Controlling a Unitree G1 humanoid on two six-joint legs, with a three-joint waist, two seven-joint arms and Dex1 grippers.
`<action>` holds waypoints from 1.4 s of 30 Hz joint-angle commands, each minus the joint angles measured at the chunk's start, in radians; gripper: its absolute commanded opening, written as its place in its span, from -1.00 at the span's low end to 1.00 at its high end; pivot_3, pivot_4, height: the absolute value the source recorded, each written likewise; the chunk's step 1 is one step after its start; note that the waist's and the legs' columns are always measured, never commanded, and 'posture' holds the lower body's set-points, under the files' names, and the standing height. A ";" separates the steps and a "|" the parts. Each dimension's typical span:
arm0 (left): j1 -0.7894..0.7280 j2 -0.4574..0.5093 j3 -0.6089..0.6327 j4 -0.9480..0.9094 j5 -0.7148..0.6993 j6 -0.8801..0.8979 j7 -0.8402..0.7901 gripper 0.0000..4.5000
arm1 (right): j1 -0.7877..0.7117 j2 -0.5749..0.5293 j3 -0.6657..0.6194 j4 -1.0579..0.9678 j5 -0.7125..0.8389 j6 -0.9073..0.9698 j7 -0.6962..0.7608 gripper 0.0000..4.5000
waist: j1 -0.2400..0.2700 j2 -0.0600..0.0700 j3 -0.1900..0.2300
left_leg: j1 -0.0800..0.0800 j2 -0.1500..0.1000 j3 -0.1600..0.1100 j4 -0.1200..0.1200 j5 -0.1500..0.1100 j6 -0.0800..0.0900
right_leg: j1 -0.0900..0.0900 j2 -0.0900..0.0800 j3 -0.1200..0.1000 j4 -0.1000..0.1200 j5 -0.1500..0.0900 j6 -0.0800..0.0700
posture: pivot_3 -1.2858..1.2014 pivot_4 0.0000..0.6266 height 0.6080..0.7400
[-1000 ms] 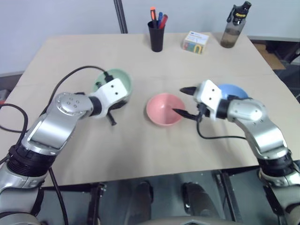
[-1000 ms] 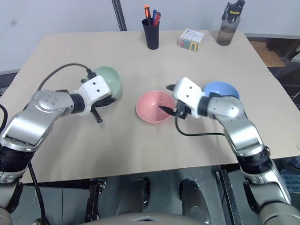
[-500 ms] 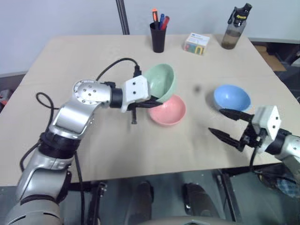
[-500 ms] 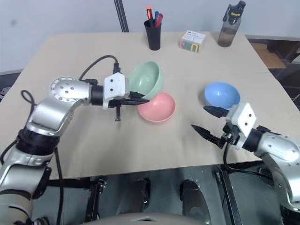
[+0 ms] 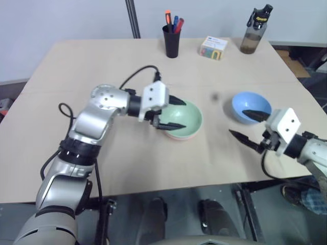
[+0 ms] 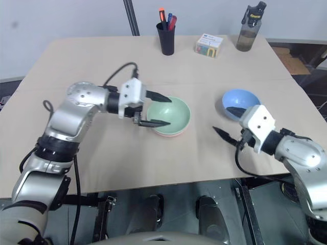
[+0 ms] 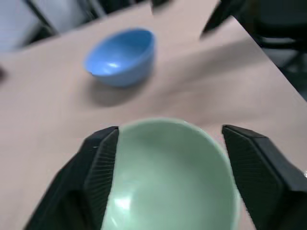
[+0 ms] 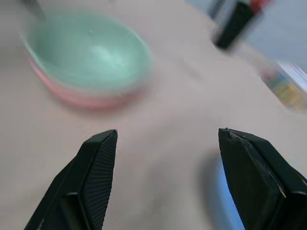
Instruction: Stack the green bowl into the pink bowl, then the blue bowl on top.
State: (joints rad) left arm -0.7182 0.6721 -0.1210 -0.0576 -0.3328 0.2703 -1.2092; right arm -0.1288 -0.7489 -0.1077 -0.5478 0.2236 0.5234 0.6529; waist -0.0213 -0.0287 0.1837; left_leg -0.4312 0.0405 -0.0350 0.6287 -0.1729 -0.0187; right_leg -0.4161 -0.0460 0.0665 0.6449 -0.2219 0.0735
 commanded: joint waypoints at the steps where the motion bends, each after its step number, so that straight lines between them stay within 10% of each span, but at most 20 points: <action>1: 0.079 0.005 0.122 -0.084 -0.066 0.031 0.081 0.52 | -0.113 -0.014 0.062 0.106 -0.053 0.038 -0.015 0.59 | -0.002 0.000 0.000 | 0.000 0.000 0.000 0.000 0.000 0.000 | 0.000 0.000 0.000 0.000 0.000 0.000 | 0.03 -0.52 1.00; 9: 0.327 0.064 0.308 -0.299 -0.242 0.200 0.168 0.98 | -0.329 0.017 0.203 0.439 -0.149 0.030 0.017 0.59 | -0.010 0.000 0.000 | 0.000 0.000 -0.001 0.000 0.000 0.000 | 0.000 0.000 0.000 0.000 0.000 0.000 | 0.03 -0.52 1.00; 19: 0.526 0.067 0.400 -0.492 -0.294 0.231 0.292 1.00 | -0.434 0.060 0.265 0.589 -0.195 0.011 0.045 -0.99 | -0.017 0.000 0.000 | 0.000 0.000 -0.001 0.000 0.000 0.000 | 0.001 0.000 -0.001 0.000 0.001 -0.001 | 0.03 -0.52 1.00; 26: 0.611 0.057 0.435 -0.511 -0.314 0.218 0.330 1.00 | -0.469 0.127 0.252 0.347 0.053 -0.046 0.296 -0.99 | -0.026 0.002 0.002 | 0.001 0.001 0.000 -0.001 0.000 0.000 | 0.000 0.000 0.000 0.000 0.000 0.000 | 0.03 -0.52 1.00; 38: 0.667 0.063 0.449 -0.548 -0.325 0.207 0.349 1.00 | -0.656 0.317 0.452 0.424 -0.007 -0.091 0.336 -0.99 | -0.018 0.002 0.002 | 0.000 0.001 -0.001 -0.001 0.000 0.000 | 0.000 0.001 0.000 0.000 0.002 -0.004 | 0.03 -0.52 1.00; 42: 0.693 0.065 0.469 -0.568 -0.334 0.211 0.358 1.00 | -0.653 0.307 0.467 0.457 -0.042 -0.129 0.349 -0.16 | -0.019 0.002 0.002 | 0.000 0.001 0.000 -0.001 0.000 0.000 | 0.000 0.001 -0.001 0.000 0.002 -0.004 | 0.03 -0.52 1.00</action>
State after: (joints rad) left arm -0.0323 0.7256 0.3121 -0.5809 -0.6521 0.4935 -0.8575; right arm -0.7701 -0.4308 0.3743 -0.0757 0.1899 0.4258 0.9937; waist -0.0398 -0.0264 0.1856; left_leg -0.4310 0.0415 -0.0353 0.6271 -0.1733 -0.0185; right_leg -0.4166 -0.0454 0.0659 0.6444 -0.2196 0.0695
